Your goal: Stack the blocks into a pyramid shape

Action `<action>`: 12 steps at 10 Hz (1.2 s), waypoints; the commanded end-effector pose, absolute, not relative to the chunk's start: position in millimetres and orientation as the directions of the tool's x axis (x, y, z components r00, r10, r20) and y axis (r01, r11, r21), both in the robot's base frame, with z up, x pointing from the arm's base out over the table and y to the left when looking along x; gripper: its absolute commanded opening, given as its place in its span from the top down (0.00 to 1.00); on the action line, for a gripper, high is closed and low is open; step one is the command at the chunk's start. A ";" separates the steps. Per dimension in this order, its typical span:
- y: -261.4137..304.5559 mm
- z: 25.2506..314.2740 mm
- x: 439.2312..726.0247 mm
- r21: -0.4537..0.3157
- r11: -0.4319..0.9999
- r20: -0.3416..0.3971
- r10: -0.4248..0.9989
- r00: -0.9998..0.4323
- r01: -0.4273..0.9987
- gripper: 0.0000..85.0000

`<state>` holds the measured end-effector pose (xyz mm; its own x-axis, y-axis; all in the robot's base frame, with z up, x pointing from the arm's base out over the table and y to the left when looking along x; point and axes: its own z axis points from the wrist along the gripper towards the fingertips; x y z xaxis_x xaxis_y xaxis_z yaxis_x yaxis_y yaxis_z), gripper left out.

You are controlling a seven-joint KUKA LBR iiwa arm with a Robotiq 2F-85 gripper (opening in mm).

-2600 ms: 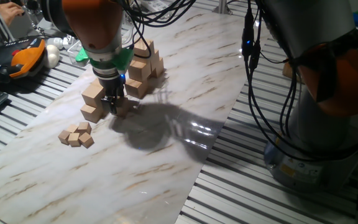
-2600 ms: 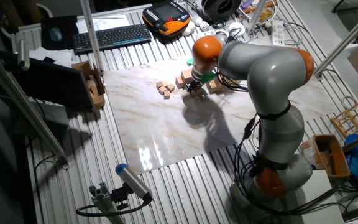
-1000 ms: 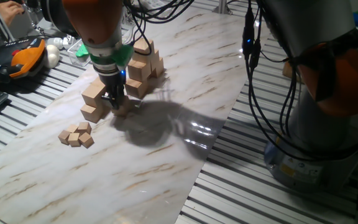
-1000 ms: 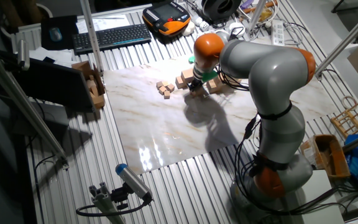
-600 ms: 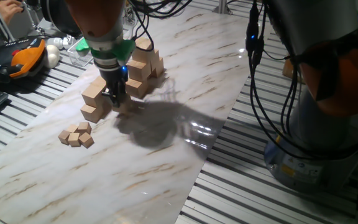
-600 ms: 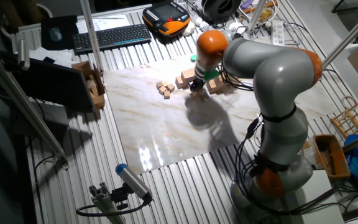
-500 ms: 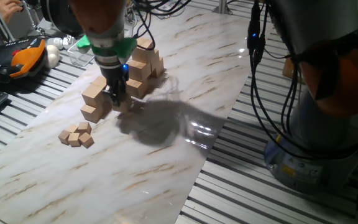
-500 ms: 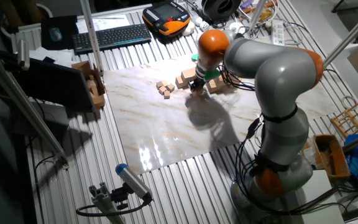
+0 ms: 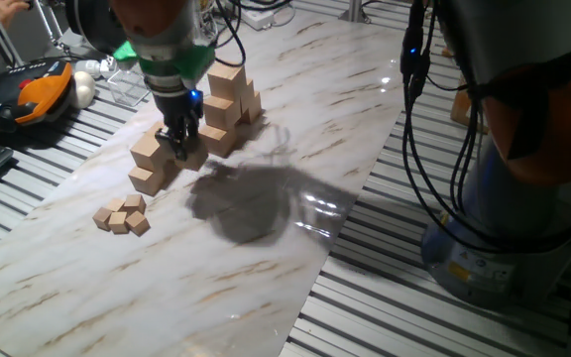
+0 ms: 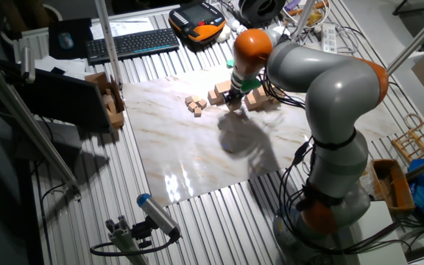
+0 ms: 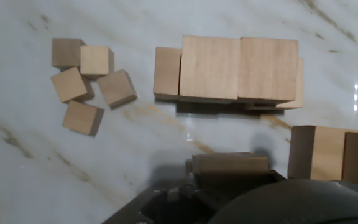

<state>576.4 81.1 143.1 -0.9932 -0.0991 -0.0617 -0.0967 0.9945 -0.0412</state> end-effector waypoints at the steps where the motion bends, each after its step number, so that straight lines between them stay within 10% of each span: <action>1: 83.8 162.2 576.6 -0.043 0.995 -0.069 -0.092 -0.993 -0.089 1.00; 12: 83.0 199.4 619.3 -0.053 0.999 -0.139 -0.014 -0.990 -0.007 1.00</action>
